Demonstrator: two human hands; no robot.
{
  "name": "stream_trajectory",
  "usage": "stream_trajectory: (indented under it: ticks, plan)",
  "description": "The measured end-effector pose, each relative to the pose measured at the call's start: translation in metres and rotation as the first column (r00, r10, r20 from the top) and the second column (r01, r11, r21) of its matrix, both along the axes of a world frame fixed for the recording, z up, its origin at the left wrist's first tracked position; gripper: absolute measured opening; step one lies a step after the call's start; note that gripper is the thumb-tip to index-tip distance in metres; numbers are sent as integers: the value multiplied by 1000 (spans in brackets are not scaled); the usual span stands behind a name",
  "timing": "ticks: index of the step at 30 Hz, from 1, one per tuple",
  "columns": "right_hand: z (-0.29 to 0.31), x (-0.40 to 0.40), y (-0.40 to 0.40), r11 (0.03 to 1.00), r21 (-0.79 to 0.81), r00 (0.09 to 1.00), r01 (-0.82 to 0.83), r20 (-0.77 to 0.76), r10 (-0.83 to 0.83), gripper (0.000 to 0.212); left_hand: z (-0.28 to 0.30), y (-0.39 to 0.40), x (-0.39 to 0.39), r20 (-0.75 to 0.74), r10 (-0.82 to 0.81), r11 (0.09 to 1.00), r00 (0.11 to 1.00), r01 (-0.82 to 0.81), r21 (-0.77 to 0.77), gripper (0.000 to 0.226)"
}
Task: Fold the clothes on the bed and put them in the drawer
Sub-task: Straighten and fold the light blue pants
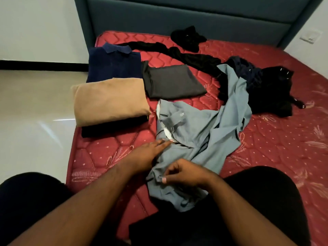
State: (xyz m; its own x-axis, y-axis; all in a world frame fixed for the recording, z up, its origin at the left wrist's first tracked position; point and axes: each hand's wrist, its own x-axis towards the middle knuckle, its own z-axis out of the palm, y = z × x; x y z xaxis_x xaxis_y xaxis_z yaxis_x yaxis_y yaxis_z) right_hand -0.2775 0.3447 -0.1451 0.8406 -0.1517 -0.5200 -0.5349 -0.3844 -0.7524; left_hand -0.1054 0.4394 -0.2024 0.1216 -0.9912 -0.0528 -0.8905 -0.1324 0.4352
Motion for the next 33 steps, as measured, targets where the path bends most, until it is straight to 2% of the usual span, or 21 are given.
stream_trajectory:
  ticks: [2, 3, 4, 5, 6, 7, 8, 10, 12, 14, 15, 16, 18, 20, 22, 24, 27, 33]
  plan:
    - [-4, 1, -7, 984, -129, 987, 121, 121, -105, 15, 3, -7, 7, -107, 24, 1000, 994, -25, -11, 83]
    - [-4, 1, -12, 964, -166, 966, 209, 186, -177, 17, 3, -9, 9, -257, 71, 994, 964, -89, -59, 83]
    - [-2, 1, -19, 928, -203, 931, 313, 258, -258, 21, 0, -10, 11, -460, 116, 976, 880, -187, -111, 83]
    - [1, -2, -25, 869, -258, 882, 422, 336, -329, 22, 0, -11, 10, -652, 154, 937, 742, -319, -141, 81]
    - [3, -7, -32, 790, -320, 828, 523, 412, -381, 19, 1, -14, 6, -779, 180, 887, 600, -442, -135, 75]
    - [6, -11, -38, 720, -350, 777, 599, 471, -418, 16, 3, -17, 2, -837, 209, 840, 505, -531, -111, 66]
    - [9, -14, -42, 684, -360, 747, 635, 512, -424, 16, 2, -23, -3, -843, 240, 811, 481, -577, -99, 56]
    - [12, -15, -45, 681, -338, 725, 650, 545, -421, 25, -6, -33, -7, -817, 259, 822, 515, -562, -94, 43]
    - [9, -9, -45, 692, -282, 702, 664, 555, -447, 30, -13, -38, -10, -810, 254, 830, 528, -549, -98, 45]
    - [2, 0, -47, 707, -146, 646, 692, 562, -517, 12, -24, -38, -11, -755, 307, 780, 580, -608, -150, 53]
    - [0, 4, -48, 732, -58, 639, 679, 537, -550, 11, -24, -37, -13, -712, 348, 751, 609, -636, -177, 51]
    - [-3, 8, -49, 762, 19, 653, 647, 502, -567, 28, -26, -36, -15, -687, 356, 742, 633, -639, -204, 44]
    - [-7, 12, -53, 812, 84, 709, 577, 442, -549, 51, -27, -33, -24, -667, 270, 802, 694, -546, -243, 33]
    - [-5, 13, -55, 854, 124, 737, 506, 451, -503, 39, -26, -27, -35, -624, 207, 819, 754, -482, -311, 44]
    - [3, 12, -54, 877, 157, 744, 454, 474, -470, 21, -25, -18, -45, -614, 215, 802, 759, -497, -332, 49]
    - [12, 9, -52, 880, 193, 726, 434, 504, -469, 14, -24, -9, -49, -582, 214, 822, 784, -467, -326, 56]
    - [22, 7, -50, 876, 221, 686, 429, 551, -475, 20, -21, -2, -38, -447, 215, 899, 868, -355, -256, 62]
    - [31, 4, -54, 815, 269, 580, 513, 592, -560, 25, -20, -10, -33, -519, 56, 970, 853, -170, -174, 49]
